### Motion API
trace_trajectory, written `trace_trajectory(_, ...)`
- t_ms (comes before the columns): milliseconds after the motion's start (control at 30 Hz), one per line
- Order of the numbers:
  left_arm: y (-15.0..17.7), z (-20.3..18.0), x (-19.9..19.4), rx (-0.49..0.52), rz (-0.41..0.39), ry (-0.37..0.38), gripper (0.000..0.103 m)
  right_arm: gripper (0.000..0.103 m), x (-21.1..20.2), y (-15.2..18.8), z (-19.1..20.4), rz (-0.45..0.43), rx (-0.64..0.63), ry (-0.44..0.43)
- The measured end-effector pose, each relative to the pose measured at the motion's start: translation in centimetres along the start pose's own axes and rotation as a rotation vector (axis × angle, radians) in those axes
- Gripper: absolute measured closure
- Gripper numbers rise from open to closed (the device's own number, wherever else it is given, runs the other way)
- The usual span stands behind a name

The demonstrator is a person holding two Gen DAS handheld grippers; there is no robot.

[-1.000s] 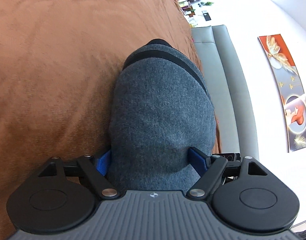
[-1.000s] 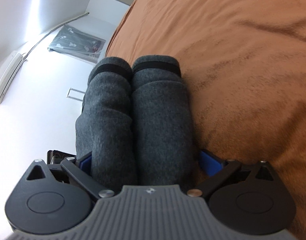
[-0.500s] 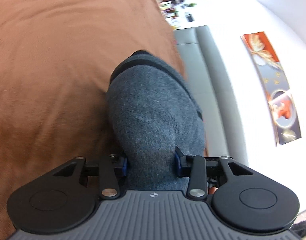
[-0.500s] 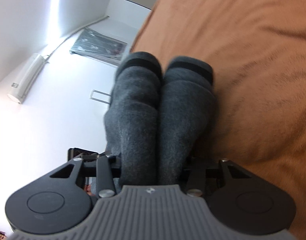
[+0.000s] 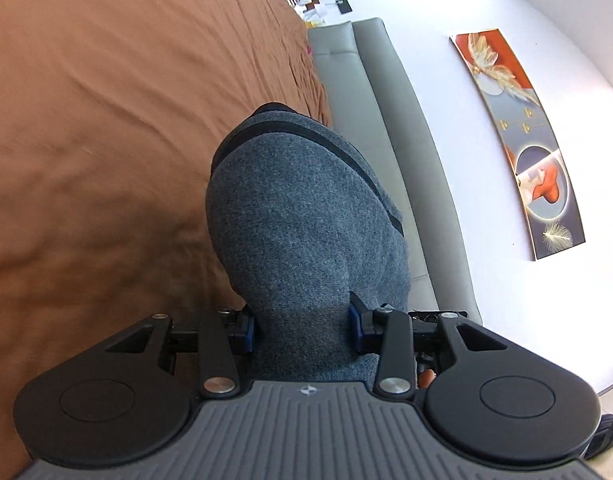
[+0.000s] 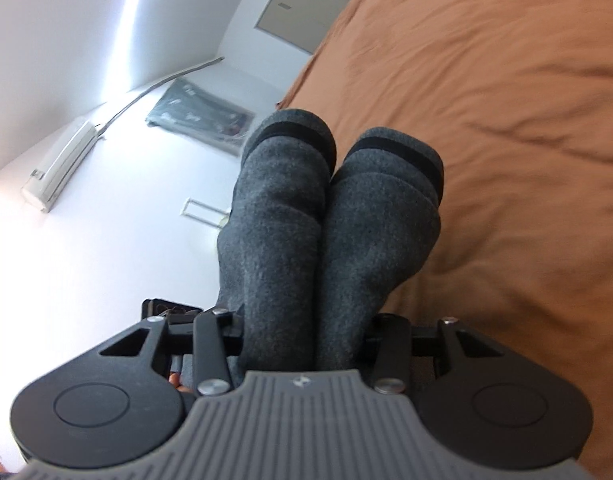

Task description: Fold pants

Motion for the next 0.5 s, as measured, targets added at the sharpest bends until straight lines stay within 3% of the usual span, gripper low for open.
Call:
trace_trajectory(267,-0.7,-2.6,6.4,0.023,-0.028,0.002,0.057,0.062,-6.4,-4.6,-4.0,-0.001,-0.037,0.080)
trace_trajectory(500,-2.6,-2.0,8.2,0.031,-0.062,-0.060,0.057,0.061,-5.8,-6.3,-8.5,0.046,-0.016,0.124)
Point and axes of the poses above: each gripper's, at about its wrist camera, not at the fingertips, and x roughly the way its jaws point, z to its left, y to its underside, the point moved 10 cm from there along x, roughly the way its jaws point, and after that the axes turned 15 degrees about -x, right-handed, at the moved point
